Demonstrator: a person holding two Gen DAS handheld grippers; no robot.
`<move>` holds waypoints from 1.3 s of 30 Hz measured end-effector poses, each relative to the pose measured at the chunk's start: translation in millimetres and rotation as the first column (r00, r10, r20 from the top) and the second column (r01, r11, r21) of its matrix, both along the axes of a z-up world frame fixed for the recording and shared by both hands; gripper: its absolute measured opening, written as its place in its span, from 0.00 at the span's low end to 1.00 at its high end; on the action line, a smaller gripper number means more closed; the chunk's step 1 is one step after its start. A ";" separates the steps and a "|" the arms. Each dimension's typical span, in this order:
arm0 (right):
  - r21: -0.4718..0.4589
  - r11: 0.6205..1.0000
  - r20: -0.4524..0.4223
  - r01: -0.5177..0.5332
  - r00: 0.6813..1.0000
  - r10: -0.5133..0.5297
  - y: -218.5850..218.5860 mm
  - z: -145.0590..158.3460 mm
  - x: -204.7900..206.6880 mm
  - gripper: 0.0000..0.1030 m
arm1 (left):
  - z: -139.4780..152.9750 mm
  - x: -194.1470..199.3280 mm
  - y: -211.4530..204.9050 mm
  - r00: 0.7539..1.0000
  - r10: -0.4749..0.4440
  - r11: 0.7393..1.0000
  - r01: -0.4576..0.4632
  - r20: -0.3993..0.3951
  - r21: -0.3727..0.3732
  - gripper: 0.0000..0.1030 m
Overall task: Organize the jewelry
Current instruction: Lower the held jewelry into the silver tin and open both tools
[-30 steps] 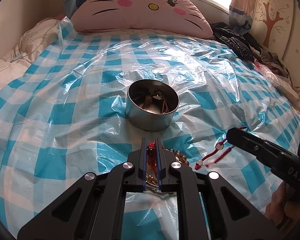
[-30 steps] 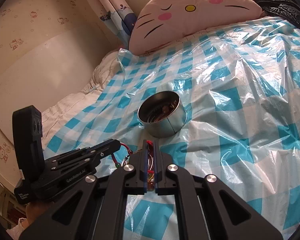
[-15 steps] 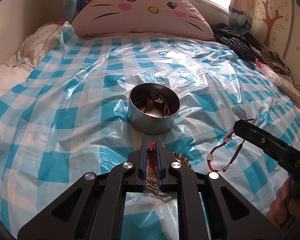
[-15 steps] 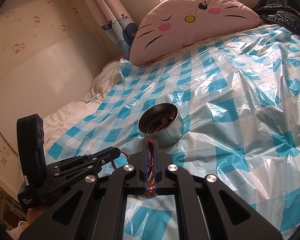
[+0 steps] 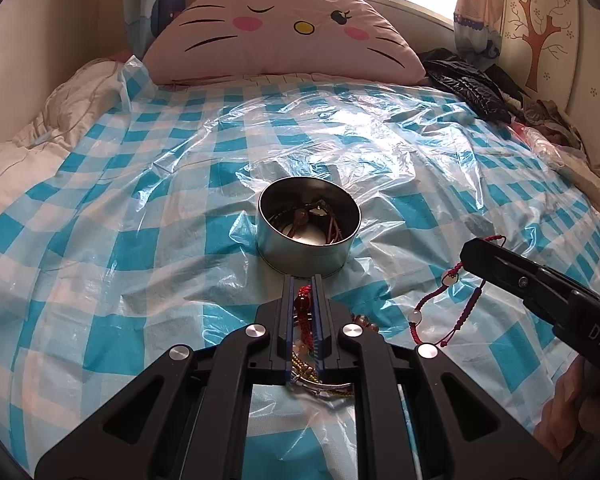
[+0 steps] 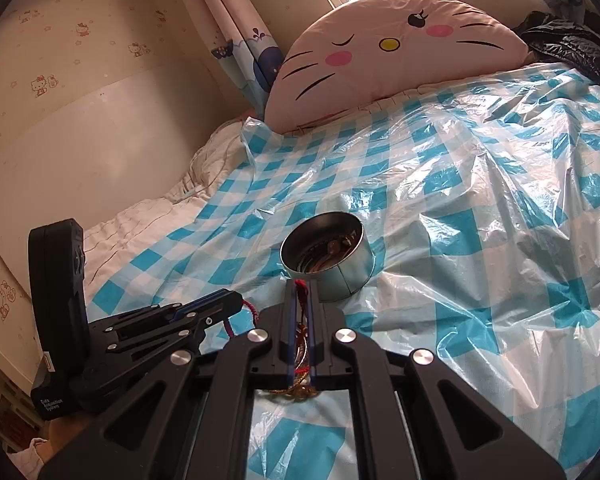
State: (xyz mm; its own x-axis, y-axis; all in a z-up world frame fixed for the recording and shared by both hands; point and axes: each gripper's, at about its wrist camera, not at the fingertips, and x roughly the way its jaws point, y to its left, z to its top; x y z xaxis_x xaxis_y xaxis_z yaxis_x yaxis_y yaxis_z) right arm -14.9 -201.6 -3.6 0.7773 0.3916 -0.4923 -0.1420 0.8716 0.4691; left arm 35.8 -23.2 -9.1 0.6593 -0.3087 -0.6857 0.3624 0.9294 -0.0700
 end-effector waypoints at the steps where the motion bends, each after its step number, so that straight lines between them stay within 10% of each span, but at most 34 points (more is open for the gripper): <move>1: -0.002 1.000 0.006 0.000 1.000 0.000 0.2 1.4 0.4 0.05 | 1.4 0.9 0.9 1.000 0.000 1.000 0.000 -0.003 -0.015 0.07; 18: 0.066 0.998 0.057 -0.008 0.998 0.004 -12.7 24.9 66.3 0.05 | 34.5 76.4 -16.5 1.000 -0.018 0.978 0.016 -0.010 -0.208 0.08; 24: 0.061 0.998 0.043 -0.018 0.999 0.015 -11.1 20.0 97.9 0.05 | 7.4 118.2 -22.8 0.991 -0.030 0.971 -0.002 -0.128 -0.241 0.08; 29: 0.016 0.999 -0.015 -0.035 0.999 0.036 2.2 3.2 123.8 0.05 | -21.6 140.5 -13.5 0.969 0.030 0.975 -0.082 -0.244 -0.205 0.42; 37: -0.064 0.994 -0.108 -0.086 0.991 0.079 29.8 -22.9 154.6 0.06 | 5.5 107.5 27.3 0.967 0.240 0.967 -0.246 -0.086 -0.072 0.70; 39: -0.107 0.987 -0.142 -0.118 0.985 0.103 39.1 -28.0 157.9 0.26 | 8.1 98.2 35.5 0.963 0.263 0.962 -0.267 -0.061 -0.058 0.74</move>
State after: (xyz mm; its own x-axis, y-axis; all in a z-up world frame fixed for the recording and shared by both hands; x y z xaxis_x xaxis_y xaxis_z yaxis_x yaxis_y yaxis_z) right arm 142.9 -162.5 -31.6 0.6555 0.4063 -0.6366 -0.1826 0.9032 0.3884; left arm 134.0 12.3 -1.1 0.6873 -0.1732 -0.7055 0.0981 0.9844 -0.1462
